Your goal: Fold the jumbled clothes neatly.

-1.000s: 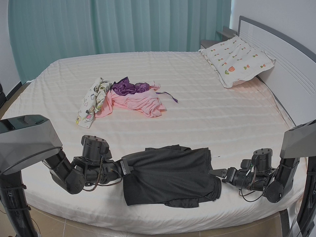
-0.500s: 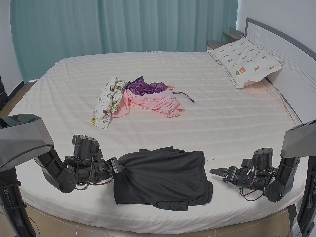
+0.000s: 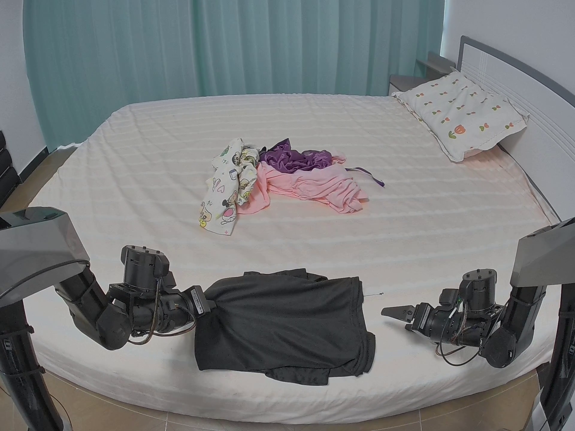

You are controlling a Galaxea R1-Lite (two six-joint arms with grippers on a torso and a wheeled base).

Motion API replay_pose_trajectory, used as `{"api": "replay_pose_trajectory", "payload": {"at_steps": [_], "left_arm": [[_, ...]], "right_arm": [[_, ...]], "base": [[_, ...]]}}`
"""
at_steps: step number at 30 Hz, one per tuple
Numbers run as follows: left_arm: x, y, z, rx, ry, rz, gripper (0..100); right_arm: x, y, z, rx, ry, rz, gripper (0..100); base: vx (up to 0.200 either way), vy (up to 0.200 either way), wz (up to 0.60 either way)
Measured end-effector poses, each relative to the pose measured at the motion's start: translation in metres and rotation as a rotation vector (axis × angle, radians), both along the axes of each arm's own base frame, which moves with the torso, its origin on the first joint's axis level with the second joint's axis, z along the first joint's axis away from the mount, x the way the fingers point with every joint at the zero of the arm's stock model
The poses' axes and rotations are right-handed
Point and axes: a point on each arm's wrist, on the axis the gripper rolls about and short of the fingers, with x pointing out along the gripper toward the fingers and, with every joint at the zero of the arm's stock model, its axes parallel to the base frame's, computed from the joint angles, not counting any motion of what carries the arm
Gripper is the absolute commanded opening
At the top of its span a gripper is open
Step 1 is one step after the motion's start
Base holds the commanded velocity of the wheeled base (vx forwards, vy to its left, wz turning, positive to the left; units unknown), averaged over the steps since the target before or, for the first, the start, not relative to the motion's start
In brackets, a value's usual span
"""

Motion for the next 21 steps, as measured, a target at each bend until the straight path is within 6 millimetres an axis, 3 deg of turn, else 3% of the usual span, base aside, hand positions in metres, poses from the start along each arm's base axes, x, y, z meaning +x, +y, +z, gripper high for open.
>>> {"api": "replay_pose_trajectory", "payload": {"at_steps": [13, 21], "left_arm": [[-0.008, 0.015, -0.003, -0.003, 0.031, 0.034, 0], [-0.012, 0.016, -0.003, -0.046, 0.034, 0.074, 0]], "right_arm": [[-0.001, 0.000, 0.001, 0.004, -0.014, 0.001, 100], [-0.001, 0.000, 0.001, 0.003, -0.013, 0.001, 100]], "base": [[0.000, 0.200, 0.00], [0.000, 0.000, 0.00]]}}
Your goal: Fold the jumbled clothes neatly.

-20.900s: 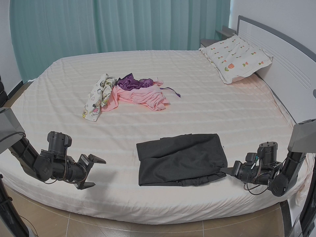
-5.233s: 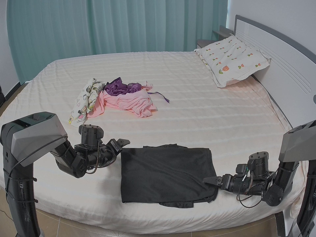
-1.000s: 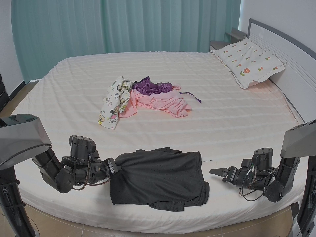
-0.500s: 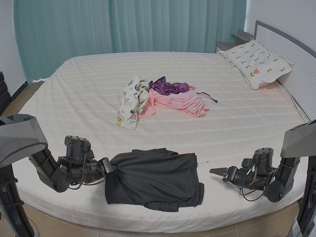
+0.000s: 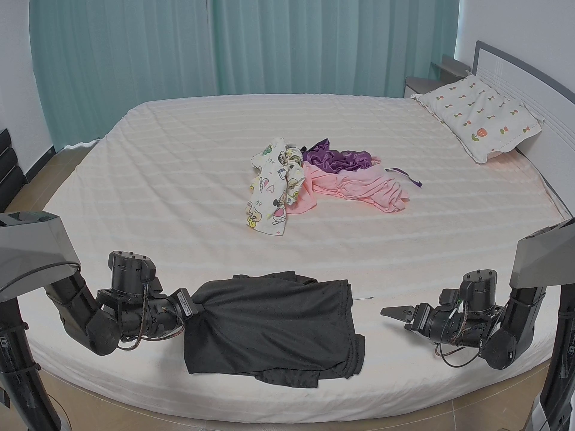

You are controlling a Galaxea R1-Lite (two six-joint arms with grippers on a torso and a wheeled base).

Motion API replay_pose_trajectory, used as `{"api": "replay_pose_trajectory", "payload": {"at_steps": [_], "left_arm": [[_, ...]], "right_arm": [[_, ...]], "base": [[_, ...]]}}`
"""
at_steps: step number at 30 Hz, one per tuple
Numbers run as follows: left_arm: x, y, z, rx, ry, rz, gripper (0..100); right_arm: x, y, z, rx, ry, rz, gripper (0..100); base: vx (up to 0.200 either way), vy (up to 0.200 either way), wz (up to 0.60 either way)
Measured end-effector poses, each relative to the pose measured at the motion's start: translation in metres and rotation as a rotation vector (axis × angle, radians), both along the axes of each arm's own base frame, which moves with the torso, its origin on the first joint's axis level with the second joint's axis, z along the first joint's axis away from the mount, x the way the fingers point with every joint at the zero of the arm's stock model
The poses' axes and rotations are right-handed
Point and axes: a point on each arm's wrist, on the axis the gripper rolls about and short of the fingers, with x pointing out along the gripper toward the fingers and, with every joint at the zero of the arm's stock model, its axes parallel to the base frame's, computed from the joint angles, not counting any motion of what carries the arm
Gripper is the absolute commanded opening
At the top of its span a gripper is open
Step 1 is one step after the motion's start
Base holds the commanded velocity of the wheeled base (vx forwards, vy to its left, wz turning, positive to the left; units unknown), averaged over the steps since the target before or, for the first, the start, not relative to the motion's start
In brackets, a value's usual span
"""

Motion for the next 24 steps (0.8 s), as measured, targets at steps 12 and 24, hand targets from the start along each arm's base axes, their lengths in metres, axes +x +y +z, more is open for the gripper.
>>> {"api": "replay_pose_trajectory", "payload": {"at_steps": [12, 24], "left_arm": [[-0.007, 0.001, -0.004, -0.036, 0.045, 0.034, 100], [-0.016, 0.032, 0.010, -0.080, -0.013, 0.099, 100]], "right_arm": [[0.001, 0.003, 0.000, 0.001, -0.003, 0.010, 100], [0.023, 0.043, 0.010, 0.022, -0.090, 0.053, 100]], "base": [[0.000, 0.000, 0.00], [0.000, 0.000, 0.00]]}}
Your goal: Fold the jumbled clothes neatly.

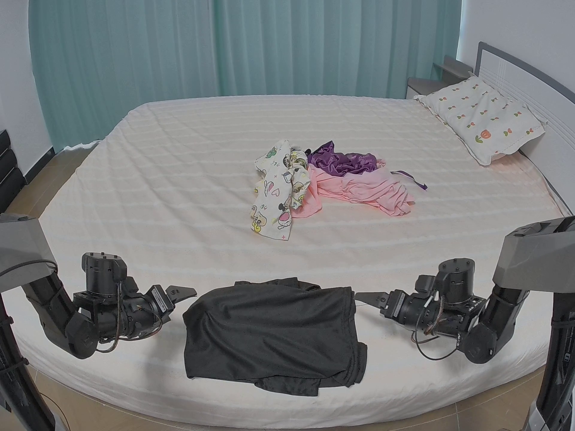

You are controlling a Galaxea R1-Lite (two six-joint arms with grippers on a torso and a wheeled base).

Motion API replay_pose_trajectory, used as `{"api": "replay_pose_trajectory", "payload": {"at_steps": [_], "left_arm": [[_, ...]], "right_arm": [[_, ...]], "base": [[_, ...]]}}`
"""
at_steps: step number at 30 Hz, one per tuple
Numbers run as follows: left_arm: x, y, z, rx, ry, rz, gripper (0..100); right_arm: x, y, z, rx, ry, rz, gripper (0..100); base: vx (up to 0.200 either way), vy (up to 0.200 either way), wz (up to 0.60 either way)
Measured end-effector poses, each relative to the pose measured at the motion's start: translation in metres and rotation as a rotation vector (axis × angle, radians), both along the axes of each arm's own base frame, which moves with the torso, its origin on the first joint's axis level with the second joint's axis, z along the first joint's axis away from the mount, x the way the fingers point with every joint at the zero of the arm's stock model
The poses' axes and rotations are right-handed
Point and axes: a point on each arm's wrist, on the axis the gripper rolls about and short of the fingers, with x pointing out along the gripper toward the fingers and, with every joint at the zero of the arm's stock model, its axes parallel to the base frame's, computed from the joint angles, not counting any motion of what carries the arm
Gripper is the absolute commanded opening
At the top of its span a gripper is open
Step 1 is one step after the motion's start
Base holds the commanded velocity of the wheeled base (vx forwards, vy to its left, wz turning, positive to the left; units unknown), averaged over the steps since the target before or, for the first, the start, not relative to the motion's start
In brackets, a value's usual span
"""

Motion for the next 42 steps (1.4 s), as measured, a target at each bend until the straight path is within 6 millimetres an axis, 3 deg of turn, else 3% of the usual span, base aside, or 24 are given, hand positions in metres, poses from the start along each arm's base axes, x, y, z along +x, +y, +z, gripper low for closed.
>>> {"api": "replay_pose_trajectory", "payload": {"at_steps": [7, 14, 15, 20, 33, 41, 42], "left_arm": [[-0.002, 0.012, -0.002, -0.045, 0.001, -0.011, 100], [-0.004, 0.015, -0.008, -0.056, 0.014, -0.013, 100], [-0.004, 0.015, -0.009, -0.056, 0.018, -0.013, 100], [-0.004, 0.015, -0.013, -0.055, 0.033, -0.013, 100], [-0.004, 0.014, -0.018, -0.052, 0.051, -0.019, 100], [-0.004, 0.013, -0.020, -0.051, 0.058, -0.019, 100], [-0.004, 0.013, -0.020, -0.051, 0.059, -0.019, 100]], "right_arm": [[0.027, 0.036, -0.001, 0.000, -0.026, 0.032, 100], [0.040, 0.050, -0.014, -0.003, -0.018, 0.043, 100], [0.041, 0.051, -0.016, -0.003, -0.017, 0.043, 0], [0.048, 0.054, -0.020, 0.003, -0.021, 0.038, 0], [0.074, 0.035, -0.015, 0.085, -0.027, -0.066, 0], [0.079, 0.035, -0.017, 0.095, -0.041, -0.074, 0], [0.080, 0.035, -0.018, 0.095, -0.041, -0.074, 100]], "base": [[0.000, 0.000, 0.00], [0.000, 0.000, 0.00], [0.000, 0.000, 0.00], [0.000, 0.000, 0.00], [0.000, 0.000, 0.00], [0.000, 0.000, 0.00], [0.000, 0.000, 0.00]]}}
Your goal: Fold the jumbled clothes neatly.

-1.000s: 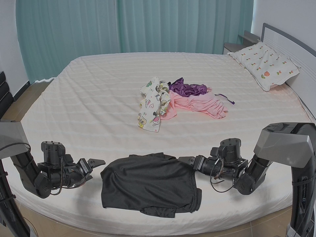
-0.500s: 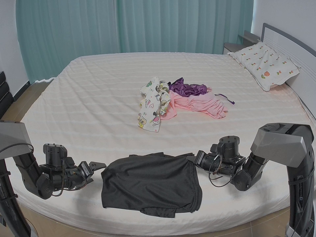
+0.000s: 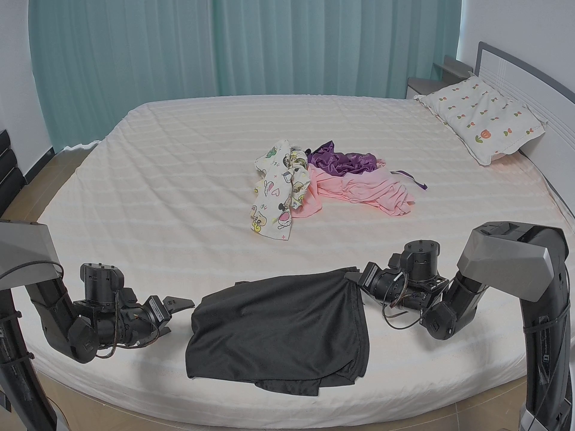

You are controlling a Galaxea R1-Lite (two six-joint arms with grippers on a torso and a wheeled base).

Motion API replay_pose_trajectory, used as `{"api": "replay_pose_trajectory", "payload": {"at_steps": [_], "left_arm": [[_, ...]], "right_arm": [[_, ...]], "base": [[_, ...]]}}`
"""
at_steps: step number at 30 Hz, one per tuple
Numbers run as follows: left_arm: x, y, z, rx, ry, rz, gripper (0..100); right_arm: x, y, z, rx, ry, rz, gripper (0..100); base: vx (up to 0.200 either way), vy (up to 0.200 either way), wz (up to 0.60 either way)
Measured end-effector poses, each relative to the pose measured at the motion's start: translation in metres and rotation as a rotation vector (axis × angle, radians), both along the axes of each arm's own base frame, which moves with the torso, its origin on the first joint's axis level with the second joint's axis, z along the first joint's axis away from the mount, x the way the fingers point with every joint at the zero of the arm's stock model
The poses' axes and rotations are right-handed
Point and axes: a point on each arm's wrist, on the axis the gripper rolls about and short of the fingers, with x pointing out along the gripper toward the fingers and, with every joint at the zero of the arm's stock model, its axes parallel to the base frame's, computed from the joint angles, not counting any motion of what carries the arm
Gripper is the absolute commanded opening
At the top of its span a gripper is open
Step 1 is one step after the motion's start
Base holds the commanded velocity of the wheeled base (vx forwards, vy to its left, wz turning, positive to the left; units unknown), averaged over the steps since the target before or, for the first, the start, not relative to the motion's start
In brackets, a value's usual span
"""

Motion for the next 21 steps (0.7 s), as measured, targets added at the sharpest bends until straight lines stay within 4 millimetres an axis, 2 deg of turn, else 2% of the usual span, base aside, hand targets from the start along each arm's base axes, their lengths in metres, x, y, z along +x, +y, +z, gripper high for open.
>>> {"api": "replay_pose_trajectory", "payload": {"at_steps": [8, 13, 17, 21], "left_arm": [[0.000, 0.000, -0.001, 0.000, 0.003, 0.001, 100], [0.001, 0.000, -0.002, -0.002, 0.002, 0.001, 100], [0.002, 0.000, -0.002, -0.003, -0.006, 0.001, 100], [0.002, -0.001, -0.002, -0.003, -0.008, 0.000, 100]], "right_arm": [[-0.001, -0.001, -0.002, -0.010, 0.000, -0.002, 100], [-0.006, -0.004, 0.004, -0.049, -0.025, -0.065, 100], [-0.021, -0.008, 0.010, -0.068, -0.001, -0.069, 100], [-0.046, -0.009, 0.014, -0.091, 0.043, -0.046, 100]], "base": [[0.000, 0.000, 0.00], [0.000, 0.000, 0.00], [0.000, 0.000, 0.00], [0.000, 0.000, 0.00]]}}
